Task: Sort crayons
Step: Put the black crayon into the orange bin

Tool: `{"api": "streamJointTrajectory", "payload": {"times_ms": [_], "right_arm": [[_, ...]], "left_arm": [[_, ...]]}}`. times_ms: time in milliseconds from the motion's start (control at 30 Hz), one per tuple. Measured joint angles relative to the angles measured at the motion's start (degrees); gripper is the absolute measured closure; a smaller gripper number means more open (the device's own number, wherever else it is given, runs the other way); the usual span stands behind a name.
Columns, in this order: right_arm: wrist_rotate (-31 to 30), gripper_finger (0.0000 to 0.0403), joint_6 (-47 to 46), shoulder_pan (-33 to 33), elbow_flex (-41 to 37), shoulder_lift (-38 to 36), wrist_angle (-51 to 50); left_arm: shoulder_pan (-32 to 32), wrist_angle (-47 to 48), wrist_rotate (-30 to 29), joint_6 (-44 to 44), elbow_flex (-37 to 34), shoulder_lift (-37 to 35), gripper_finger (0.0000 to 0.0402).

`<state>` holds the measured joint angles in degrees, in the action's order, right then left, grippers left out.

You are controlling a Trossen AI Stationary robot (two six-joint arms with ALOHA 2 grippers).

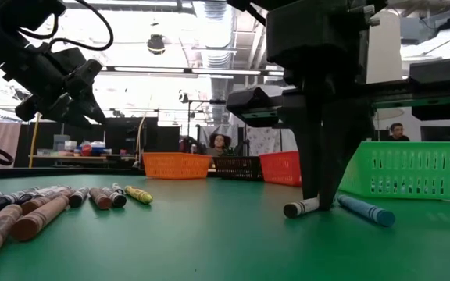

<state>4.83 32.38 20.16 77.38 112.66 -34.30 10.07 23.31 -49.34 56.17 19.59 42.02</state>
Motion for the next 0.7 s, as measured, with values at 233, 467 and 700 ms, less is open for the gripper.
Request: {"api": "streamJointTrajectory", "payload": {"times_ms": [233, 467, 700], "right_arm": [[1.1, 0.0400, -2.5, -1.5, 0.6, -0.5, -0.9], [0.7, 0.0401, -2.1, -5.9, 4.9, -0.8, -4.9], [-1.5, 0.0402, -1.9, -11.6, 9.2, -0.8, -4.9]], "left_arm": [[0.0, 0.0, 0.0, 0.0, 0.0, 0.0, 0.0221], [0.0, 0.0, -0.1, 0.0, 0.0, 0.0, 0.0221], [0.0, 0.1, -0.2, 0.0, 0.0, 0.0, 0.0221]]}}
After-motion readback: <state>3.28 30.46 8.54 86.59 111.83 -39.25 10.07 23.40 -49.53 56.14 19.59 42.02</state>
